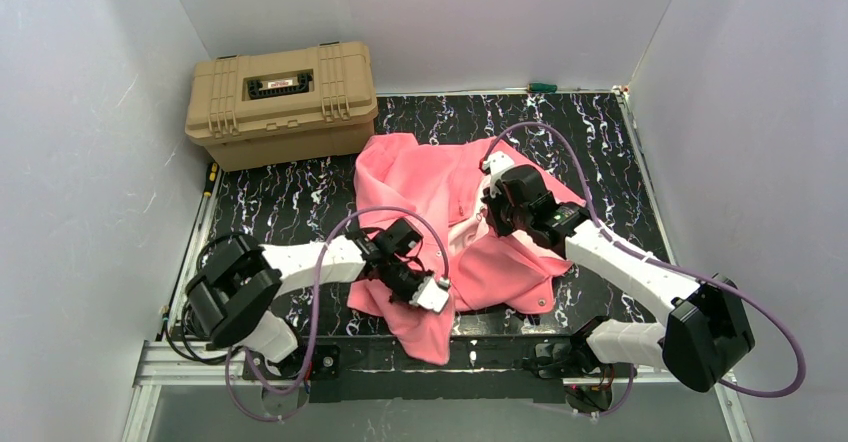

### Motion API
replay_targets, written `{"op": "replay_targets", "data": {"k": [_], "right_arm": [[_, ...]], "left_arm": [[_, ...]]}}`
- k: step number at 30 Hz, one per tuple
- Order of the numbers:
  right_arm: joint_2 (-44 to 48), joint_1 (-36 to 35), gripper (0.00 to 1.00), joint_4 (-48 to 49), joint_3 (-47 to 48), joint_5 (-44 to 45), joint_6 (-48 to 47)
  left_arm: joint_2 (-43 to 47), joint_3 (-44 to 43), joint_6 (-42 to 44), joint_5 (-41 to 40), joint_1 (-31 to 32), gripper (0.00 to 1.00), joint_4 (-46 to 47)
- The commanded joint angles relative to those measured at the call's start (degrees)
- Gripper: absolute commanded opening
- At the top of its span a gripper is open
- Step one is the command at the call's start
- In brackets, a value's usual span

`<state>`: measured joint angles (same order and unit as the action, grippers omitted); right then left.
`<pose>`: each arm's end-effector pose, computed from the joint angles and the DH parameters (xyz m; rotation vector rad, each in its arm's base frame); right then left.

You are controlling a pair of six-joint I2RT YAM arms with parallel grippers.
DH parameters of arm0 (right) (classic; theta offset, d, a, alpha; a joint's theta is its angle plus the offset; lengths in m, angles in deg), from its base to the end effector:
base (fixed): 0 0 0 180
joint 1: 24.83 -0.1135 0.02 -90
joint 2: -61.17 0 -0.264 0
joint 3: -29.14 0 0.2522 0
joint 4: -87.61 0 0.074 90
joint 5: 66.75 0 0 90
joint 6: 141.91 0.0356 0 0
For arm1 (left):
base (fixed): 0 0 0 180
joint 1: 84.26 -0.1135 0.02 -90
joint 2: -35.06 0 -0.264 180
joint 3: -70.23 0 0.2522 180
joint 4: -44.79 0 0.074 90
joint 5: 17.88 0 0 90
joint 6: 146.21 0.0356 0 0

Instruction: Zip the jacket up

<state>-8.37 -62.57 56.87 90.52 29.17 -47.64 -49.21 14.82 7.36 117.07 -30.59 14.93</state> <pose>0.2098 0.1578 0.2563 -0.5972 2.1800 0.2781 0.1373 -0.2292 0.1697 2.1808 1.0065 -0.9257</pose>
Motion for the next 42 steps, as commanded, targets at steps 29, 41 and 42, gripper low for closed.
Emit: {"op": "replay_targets", "data": {"k": [29,41,42], "right_arm": [[-4.57,5.48,0.01,8.76,4.01,2.37,-1.7],[-5.61,6.31,0.01,7.83,5.61,1.09,-1.64],[-5.65,6.35,0.01,7.72,5.65,0.89,-1.64]], "left_arm": [[-9.94,-16.92,35.45,8.54,-9.7,0.58,-32.04],[-14.41,-14.4,38.66,8.15,-7.47,0.6,-29.15],[-14.3,-13.72,38.11,8.1,-7.43,0.6,-28.3]]}}
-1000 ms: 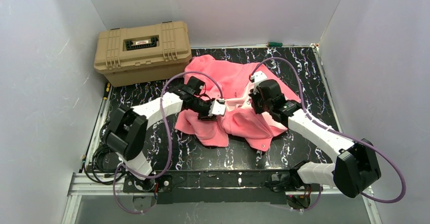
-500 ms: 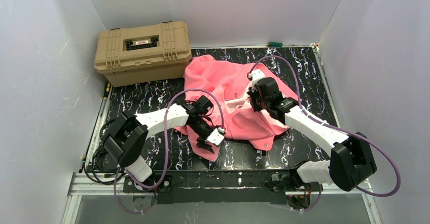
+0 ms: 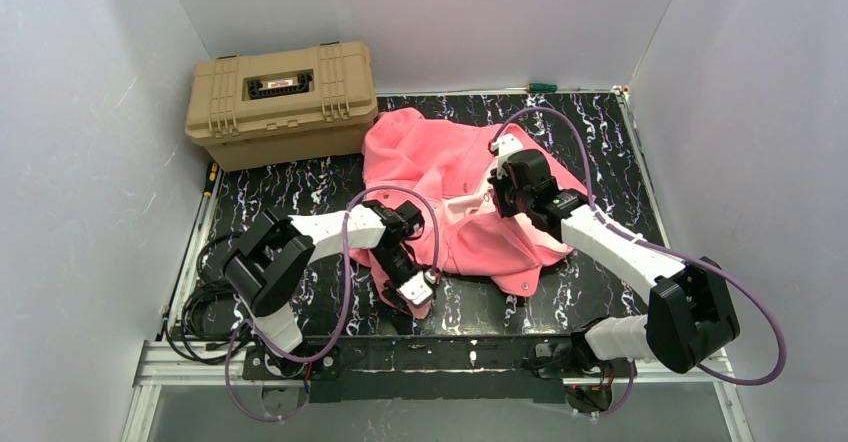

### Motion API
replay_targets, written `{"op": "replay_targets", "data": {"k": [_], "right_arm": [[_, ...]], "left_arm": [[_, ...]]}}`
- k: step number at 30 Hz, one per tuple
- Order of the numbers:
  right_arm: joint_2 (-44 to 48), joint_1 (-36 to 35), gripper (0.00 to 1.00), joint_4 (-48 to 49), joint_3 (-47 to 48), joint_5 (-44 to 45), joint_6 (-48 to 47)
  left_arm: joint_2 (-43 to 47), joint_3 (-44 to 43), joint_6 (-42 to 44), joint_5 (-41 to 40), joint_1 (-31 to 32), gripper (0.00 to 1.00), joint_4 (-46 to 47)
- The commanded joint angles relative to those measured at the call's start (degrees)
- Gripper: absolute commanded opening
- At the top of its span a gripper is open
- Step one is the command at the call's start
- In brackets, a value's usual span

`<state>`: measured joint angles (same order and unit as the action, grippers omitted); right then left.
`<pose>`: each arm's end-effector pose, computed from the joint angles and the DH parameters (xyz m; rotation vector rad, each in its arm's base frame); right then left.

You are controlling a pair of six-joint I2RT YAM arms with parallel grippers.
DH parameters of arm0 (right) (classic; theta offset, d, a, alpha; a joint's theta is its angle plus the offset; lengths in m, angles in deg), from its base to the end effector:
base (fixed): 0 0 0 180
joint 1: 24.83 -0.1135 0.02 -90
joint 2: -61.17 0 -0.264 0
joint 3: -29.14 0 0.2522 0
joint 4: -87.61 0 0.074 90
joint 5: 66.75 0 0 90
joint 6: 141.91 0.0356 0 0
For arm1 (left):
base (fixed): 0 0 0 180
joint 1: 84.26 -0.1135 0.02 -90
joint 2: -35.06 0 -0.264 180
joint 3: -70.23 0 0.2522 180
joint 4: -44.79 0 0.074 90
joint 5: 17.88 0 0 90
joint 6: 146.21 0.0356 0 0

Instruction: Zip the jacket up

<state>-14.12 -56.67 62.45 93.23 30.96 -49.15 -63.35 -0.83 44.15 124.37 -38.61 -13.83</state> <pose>0.2475 0.1481 0.2551 -0.4806 2.1522 0.1896 0.1821 -0.2266 0.1632 2.3729 0.6807 -1.0353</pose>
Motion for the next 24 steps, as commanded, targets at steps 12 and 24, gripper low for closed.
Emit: {"op": "replay_targets", "data": {"k": [12,24], "right_arm": [[0.74,0.72,0.01,1.65,2.77,-1.92,0.13],[1.63,0.72,0.01,1.28,1.82,-2.42,0.49]], "left_arm": [[0.33,4.74,-5.28,-1.87,0.27,0.56,7.49],[-1.69,-3.7,-0.68,1.8,0.05,0.69,-10.59]]}}
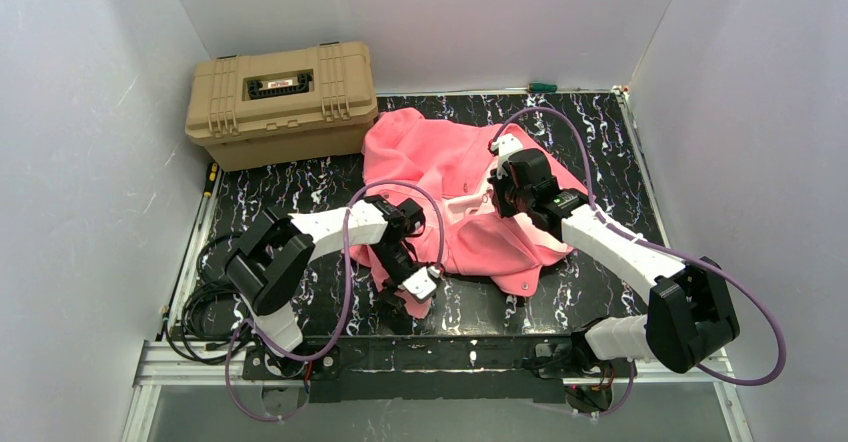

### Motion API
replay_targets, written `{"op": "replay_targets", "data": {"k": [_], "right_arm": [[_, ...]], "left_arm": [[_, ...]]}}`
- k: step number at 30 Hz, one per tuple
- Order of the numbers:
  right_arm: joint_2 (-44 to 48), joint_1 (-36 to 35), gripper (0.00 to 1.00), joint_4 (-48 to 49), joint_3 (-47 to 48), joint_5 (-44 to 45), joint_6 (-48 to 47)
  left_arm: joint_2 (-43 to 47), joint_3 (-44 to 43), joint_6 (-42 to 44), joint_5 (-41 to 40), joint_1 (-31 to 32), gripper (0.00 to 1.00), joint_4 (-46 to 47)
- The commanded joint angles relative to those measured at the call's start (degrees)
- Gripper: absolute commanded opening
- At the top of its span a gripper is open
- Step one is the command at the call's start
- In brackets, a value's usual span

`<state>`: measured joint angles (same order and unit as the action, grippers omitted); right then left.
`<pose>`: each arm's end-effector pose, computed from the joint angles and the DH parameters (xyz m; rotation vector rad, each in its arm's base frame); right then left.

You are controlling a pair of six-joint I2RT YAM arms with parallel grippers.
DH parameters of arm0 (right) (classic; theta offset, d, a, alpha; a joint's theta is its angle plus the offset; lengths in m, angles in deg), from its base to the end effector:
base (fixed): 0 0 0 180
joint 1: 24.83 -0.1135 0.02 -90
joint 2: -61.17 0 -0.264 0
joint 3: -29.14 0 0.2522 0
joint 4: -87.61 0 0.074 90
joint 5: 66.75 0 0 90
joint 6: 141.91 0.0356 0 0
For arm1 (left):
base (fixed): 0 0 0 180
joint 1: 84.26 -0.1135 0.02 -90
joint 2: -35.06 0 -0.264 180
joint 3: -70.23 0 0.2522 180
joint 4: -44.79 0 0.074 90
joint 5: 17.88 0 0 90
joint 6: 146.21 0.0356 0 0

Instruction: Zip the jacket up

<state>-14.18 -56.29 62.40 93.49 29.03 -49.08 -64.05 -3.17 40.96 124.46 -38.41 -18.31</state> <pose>0.2485 0.1478 0.2562 -0.4910 2.1528 0.2236 0.1825 -0.2284 0.1690 2.3840 0.7837 -1.1003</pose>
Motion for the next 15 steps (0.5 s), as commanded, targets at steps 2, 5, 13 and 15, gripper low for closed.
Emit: {"op": "replay_targets", "data": {"k": [2,5,13,15], "right_arm": [[1.78,0.35,0.01,0.99,1.78,-0.34,0.19],[1.72,0.35,0.01,0.81,1.95,-0.31,0.07],[1.21,0.35,0.01,0.81,2.01,-1.28,0.51],[1.49,0.35,0.01,0.81,1.68,-1.23,0.59]], "left_arm": [[-1.86,-1.38,1.95,1.23,-0.14,0.67,-4.9],[-2.65,-0.63,1.56,1.06,-0.19,0.66,-2.77],[-3.58,-0.91,-2.41,0.58,0.01,0.62,3.8],[-3.76,-1.93,-1.28,0.32,-0.25,0.61,1.5]]}}
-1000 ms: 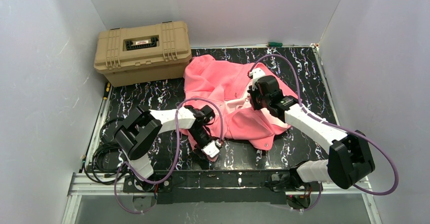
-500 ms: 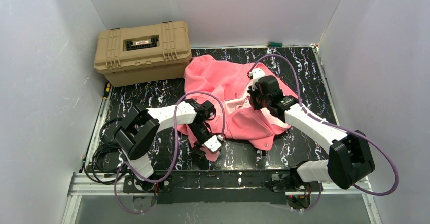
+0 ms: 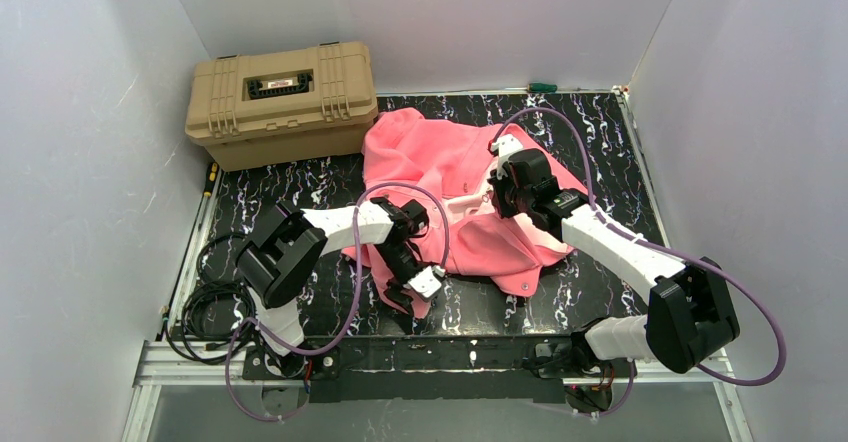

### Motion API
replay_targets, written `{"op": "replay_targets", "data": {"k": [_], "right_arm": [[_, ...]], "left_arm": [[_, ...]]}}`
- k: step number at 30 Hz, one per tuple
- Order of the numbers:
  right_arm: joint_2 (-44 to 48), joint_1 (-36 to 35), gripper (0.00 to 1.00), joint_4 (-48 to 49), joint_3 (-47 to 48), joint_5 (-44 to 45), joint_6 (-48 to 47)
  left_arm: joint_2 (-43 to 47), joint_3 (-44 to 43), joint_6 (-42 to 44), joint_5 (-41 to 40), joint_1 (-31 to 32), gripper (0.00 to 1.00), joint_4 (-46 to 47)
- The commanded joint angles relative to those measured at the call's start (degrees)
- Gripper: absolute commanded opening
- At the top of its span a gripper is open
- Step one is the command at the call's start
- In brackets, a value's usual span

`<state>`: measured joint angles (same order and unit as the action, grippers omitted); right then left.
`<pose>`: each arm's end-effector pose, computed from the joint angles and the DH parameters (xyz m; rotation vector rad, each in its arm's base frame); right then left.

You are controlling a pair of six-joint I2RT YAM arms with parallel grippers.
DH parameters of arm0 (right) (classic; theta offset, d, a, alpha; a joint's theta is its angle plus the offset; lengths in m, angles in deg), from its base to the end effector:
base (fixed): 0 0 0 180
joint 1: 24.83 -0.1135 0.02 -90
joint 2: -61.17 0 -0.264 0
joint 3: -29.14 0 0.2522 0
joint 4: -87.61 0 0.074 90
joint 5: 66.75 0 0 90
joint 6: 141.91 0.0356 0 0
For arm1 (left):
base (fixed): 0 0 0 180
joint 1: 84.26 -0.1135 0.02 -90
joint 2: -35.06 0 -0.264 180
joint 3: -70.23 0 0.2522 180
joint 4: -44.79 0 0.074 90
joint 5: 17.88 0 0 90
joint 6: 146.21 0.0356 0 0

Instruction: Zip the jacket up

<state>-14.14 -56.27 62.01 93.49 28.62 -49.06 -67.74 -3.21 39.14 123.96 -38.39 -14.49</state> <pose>0.2479 0.1477 0.2557 -0.4961 2.1589 0.2294 0.1892 -0.2352 0.1513 2.3857 0.8242 -1.1016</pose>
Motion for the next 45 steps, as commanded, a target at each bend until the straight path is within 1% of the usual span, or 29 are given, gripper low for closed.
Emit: {"op": "replay_targets", "data": {"k": [1,3,7,12,18,20,25,28,30,33,34,36,40,45], "right_arm": [[1.59,0.33,0.01,1.26,1.56,-0.72,0.55],[1.65,0.33,0.01,1.24,1.53,-0.79,0.52],[1.7,0.33,0.01,0.94,1.62,-0.79,0.49],[1.75,0.33,0.01,0.86,1.83,-0.92,0.62],[1.83,0.33,0.01,0.16,2.41,-1.42,0.73],[2.04,0.37,0.01,0.06,2.26,-1.62,0.75],[2.16,0.33,0.01,0.22,1.68,-1.78,0.83],[2.1,0.33,0.01,0.4,1.45,-2.02,1.13],[2.17,0.31,0.01,0.45,1.28,-2.19,1.34],[2.48,0.33,0.01,0.22,1.35,-2.07,1.38],[2.59,0.33,0.01,0.09,1.43,-2.03,1.3],[2.79,0.33,0.01,-0.26,1.49,-1.81,1.15],[3.09,0.33,0.01,-0.6,1.47,-1.67,1.18],[3.41,0.33,0.01,-0.85,1.78,-2.16,1.19]], "left_arm": [[-0.04,-1.9,1.26,0.53,-0.33,0.61,-3.21],[0.12,-1.11,2.65,-0.23,-0.41,0.61,-3.86],[0.74,0.25,2.48,-0.16,-0.36,0.61,-3.76],[1.01,2.52,0.44,-0.85,-0.35,0.6,1.42],[0.24,2.73,-1.17,-1.2,-0.44,0.56,3.76],[0.39,0.88,-0.54,-0.41,-0.74,0.58,0.48],[0.42,-4.41,2.58,2.69,-1.13,0.7,-12.22],[0.1,-5.81,3.16,4.15,-1.13,0.71,-15.32],[-0.43,-5.49,3.08,3.54,-1.13,0.69,-14.03],[-0.77,-3.55,2.35,1.61,-1.13,0.65,-9.02],[-0.96,-2.84,2.3,0.93,-1.13,0.64,-6.98],[-1.2,-1.86,2.79,0.26,-0.98,0.64,-5.74],[-1.3,-0.05,0.05,-0.85,-0.93,0.64,-1.16],[-1.65,0.02,-1.36,-1.65,-1.04,0.6,0.54]]}}
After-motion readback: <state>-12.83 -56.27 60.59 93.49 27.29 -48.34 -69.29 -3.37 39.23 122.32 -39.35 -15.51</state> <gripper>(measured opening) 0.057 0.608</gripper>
